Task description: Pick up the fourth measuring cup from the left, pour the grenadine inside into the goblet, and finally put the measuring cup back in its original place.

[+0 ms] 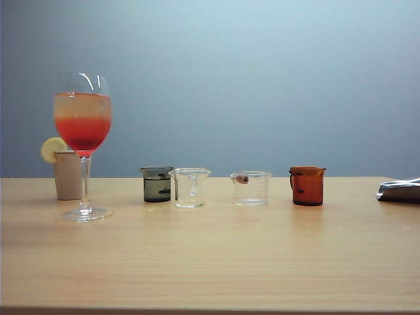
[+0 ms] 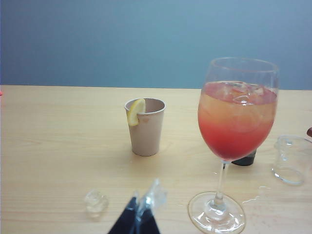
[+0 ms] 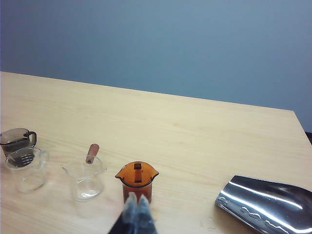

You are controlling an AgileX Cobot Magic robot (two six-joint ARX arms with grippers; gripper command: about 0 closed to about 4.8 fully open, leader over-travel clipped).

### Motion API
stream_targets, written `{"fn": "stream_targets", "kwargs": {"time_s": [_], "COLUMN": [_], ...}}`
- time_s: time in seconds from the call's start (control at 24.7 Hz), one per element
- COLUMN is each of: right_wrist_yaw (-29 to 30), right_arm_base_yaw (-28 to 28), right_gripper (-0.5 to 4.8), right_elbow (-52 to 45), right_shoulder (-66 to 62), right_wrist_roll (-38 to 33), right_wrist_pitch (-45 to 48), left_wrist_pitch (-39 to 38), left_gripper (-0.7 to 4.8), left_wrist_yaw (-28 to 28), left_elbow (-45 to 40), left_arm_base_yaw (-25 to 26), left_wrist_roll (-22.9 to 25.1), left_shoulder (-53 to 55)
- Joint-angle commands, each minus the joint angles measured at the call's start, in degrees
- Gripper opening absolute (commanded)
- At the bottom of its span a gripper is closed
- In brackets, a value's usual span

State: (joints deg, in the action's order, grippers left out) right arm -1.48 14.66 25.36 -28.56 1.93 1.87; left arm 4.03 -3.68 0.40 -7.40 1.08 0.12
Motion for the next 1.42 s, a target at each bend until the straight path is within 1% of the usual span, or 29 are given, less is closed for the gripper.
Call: {"fn": "stream_targets", "kwargs": {"time_s": [0.04,0.89,0.97,1.13,1.34,1.38,1.42], "right_wrist_yaw": [0.11,-0.22,-1.64,-0.42,6.14,8.94,9.81], "right_arm_base_yaw": [0.00,-0.11,-1.97,-6.36,-10.56,-12.46,-14.10], "right_gripper": [-0.01,-0.01,-0.01,-0.01,-0.01,-0.01,-0.01], "right_elbow": [0.24,-0.31,-3.02,-8.33,-13.55,-15.23,-16.68], "right_shoulder": [0.02,0.20,3.69,10.03,18.36,20.98,22.97], "right_wrist_roll": [-0.20,-0.17,-0.15,-0.13,-0.15,-0.17,-0.20], "right_wrist_pitch": [0.79,1.33,2.29,2.67,2.62,2.60,2.62], "left_wrist_pitch": [1.03,0.76,0.76,0.72,0.76,0.74,0.74], "left_gripper": [-0.05,-0.05,-0.05,-0.05,-0.05,-0.05,-0.05], "left_wrist_yaw": [-0.24,-0.15,-0.13,-0.15,-0.15,-0.15,-0.13], "left_elbow": [0.11,0.11,0.11,0.11,0.11,0.11,0.11], "left_arm_base_yaw": [0.09,0.09,0.09,0.09,0.09,0.09,0.09], "left_wrist_roll": [0.46,0.44,0.44,0.44,0.44,0.44,0.44], "left_shoulder": [-0.02,-0.02,-0.02,-0.02,-0.02,-0.02,-0.02]}}
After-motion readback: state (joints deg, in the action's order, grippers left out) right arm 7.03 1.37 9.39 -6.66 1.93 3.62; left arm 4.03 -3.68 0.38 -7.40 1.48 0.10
